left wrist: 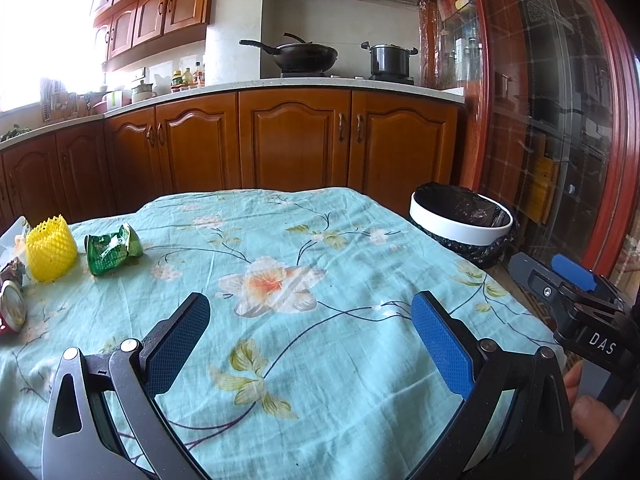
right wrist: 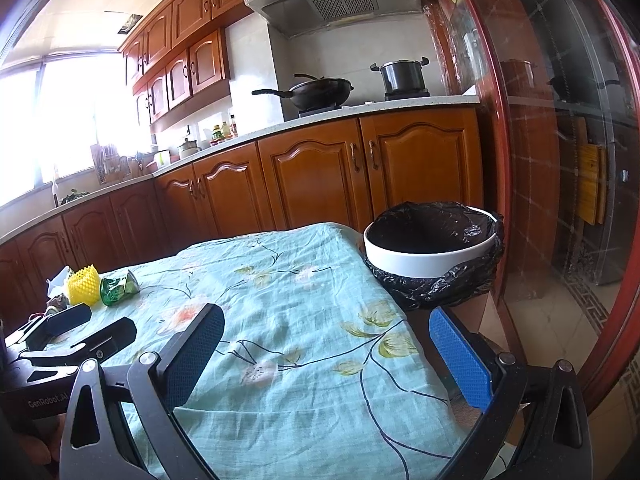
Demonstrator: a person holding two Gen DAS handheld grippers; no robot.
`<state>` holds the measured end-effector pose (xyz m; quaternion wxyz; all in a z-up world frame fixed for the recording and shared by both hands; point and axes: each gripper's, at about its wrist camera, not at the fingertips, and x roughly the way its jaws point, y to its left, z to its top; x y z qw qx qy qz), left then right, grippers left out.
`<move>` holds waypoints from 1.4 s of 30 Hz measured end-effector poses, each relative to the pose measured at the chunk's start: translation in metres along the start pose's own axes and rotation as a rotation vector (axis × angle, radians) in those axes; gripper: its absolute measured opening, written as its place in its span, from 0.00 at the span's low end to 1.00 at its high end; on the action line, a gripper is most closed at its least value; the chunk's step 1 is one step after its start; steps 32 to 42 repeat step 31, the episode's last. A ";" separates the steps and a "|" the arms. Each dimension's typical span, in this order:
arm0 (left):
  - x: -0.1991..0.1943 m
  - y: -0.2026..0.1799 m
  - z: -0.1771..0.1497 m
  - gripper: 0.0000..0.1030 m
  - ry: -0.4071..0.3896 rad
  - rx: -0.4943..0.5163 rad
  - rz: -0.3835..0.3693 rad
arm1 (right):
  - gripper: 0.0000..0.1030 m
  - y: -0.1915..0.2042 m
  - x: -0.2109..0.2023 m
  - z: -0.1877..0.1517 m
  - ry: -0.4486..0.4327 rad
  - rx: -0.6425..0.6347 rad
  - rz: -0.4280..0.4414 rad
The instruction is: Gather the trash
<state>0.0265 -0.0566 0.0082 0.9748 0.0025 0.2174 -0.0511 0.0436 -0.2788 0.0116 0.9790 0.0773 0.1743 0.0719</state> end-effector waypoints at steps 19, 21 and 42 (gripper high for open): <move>0.009 0.003 -0.002 1.00 0.025 -0.001 -0.008 | 1.00 0.000 0.008 0.000 0.025 0.007 0.010; 0.010 0.004 -0.002 1.00 0.030 -0.003 -0.011 | 1.00 -0.001 0.009 0.000 0.031 0.013 0.010; 0.017 0.009 0.000 1.00 0.068 -0.025 -0.037 | 1.00 -0.003 0.017 0.003 0.063 0.031 0.012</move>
